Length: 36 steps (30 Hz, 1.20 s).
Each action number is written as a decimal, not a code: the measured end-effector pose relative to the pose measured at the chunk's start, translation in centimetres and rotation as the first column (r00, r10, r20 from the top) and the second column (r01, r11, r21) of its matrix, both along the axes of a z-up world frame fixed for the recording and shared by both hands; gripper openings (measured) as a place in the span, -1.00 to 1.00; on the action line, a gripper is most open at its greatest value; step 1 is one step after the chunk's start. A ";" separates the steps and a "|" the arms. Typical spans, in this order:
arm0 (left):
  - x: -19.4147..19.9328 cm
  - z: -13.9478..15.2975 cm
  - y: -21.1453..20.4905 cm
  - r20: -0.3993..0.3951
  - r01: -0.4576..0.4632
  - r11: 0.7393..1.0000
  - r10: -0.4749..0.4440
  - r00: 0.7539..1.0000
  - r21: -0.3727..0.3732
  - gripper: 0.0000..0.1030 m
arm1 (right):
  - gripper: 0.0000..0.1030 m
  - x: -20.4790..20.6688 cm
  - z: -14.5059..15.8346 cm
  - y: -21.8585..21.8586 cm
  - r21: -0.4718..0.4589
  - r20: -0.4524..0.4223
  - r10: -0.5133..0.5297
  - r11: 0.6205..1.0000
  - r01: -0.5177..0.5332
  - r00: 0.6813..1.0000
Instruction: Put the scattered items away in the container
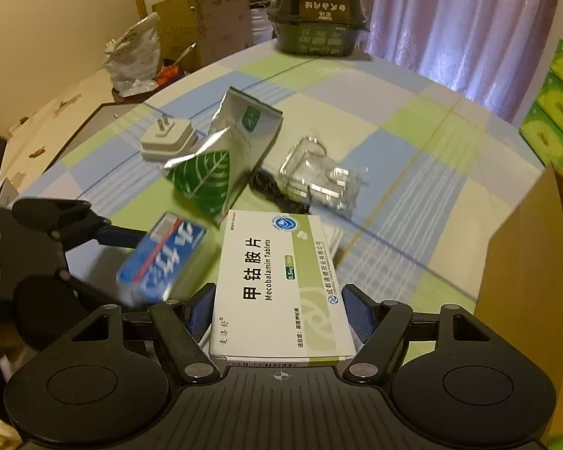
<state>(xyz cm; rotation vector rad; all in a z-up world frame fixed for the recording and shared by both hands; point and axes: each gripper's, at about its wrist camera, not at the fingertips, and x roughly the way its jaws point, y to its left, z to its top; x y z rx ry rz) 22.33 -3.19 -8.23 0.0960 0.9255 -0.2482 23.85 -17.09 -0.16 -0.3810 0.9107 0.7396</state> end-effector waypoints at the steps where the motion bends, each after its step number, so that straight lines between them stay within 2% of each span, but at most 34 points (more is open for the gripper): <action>1: -0.4 0.1 0.3 -0.003 0.009 1.000 -0.009 1.000 0.013 0.09 | 0.43 -0.4 0.0 -0.3 -0.001 -0.005 -0.010 1.000 0.010 1.000; 3: -1.3 0.2 0.7 -0.018 0.028 0.999 -0.028 0.999 0.032 0.03 | 0.43 -1.3 -0.1 -0.9 0.004 -0.015 -0.033 0.999 0.033 0.999; 8: -2.6 0.4 1.5 -0.050 0.071 0.995 -0.067 0.997 0.074 0.01 | 0.43 -4.7 -0.9 -2.2 -0.004 -0.044 -0.093 0.996 0.093 0.995; 9: -2.7 0.4 1.5 -0.046 0.072 0.995 -0.069 0.997 0.075 0.04 | 0.43 -5.5 -1.2 -2.5 -0.012 -0.051 -0.100 0.995 0.099 0.994; 11: -2.8 0.4 1.5 -0.025 0.063 0.995 -0.061 0.998 0.078 0.39 | 0.43 -7.0 -1.8 -2.9 -0.033 -0.056 -0.107 0.994 0.105 0.993; 14: -2.6 0.5 1.4 0.000 0.053 0.996 -0.053 0.999 0.073 0.42 | 0.44 -8.4 -2.8 -3.5 -0.066 -0.068 -0.145 0.988 0.141 0.987; 19: -1.7 0.3 0.4 0.012 0.071 0.994 -0.072 0.997 0.089 0.43 | 0.46 -9.3 -4.0 -4.0 -0.075 -0.074 -0.186 0.981 0.180 0.980; 20: -1.6 0.2 0.2 0.012 0.075 0.992 -0.077 0.997 0.097 0.38 | 0.66 -9.3 -4.0 -3.9 -0.072 -0.074 -0.187 0.981 0.182 0.980; 21: -1.6 0.1 0.1 0.010 0.079 0.991 -0.080 0.997 0.105 0.35 | 0.76 -9.3 -4.1 -3.9 -0.071 -0.069 -0.189 0.980 0.184 0.980; 23: -1.7 0.1 0.2 0.008 0.079 0.992 -0.081 0.997 0.098 0.01 | 0.79 -9.3 -4.2 -3.9 -0.063 -0.055 -0.185 0.981 0.182 0.981; 32: -5.4 0.9 -0.4 -0.048 0.158 0.982 -0.153 0.987 0.101 0.02 | 0.79 -9.5 -4.6 -4.5 -0.014 -0.068 -0.226 0.974 0.225 0.972; 33: -5.6 0.9 -0.5 -0.045 0.157 0.982 -0.153 0.987 0.103 0.09 | 0.79 -9.6 -4.7 -4.6 -0.009 -0.069 -0.234 0.972 0.233 0.970; 34: -5.6 0.9 -0.6 -0.038 0.150 0.983 -0.147 0.988 0.106 0.23 | 0.79 -9.6 -4.7 -4.7 -0.001 -0.070 -0.241 0.971 0.241 0.968; 36: -5.3 0.7 -0.6 -0.041 0.143 0.984 -0.139 0.989 0.109 0.24 | 0.79 -9.6 -4.7 -4.8 0.011 -0.069 -0.251 0.967 0.253 0.965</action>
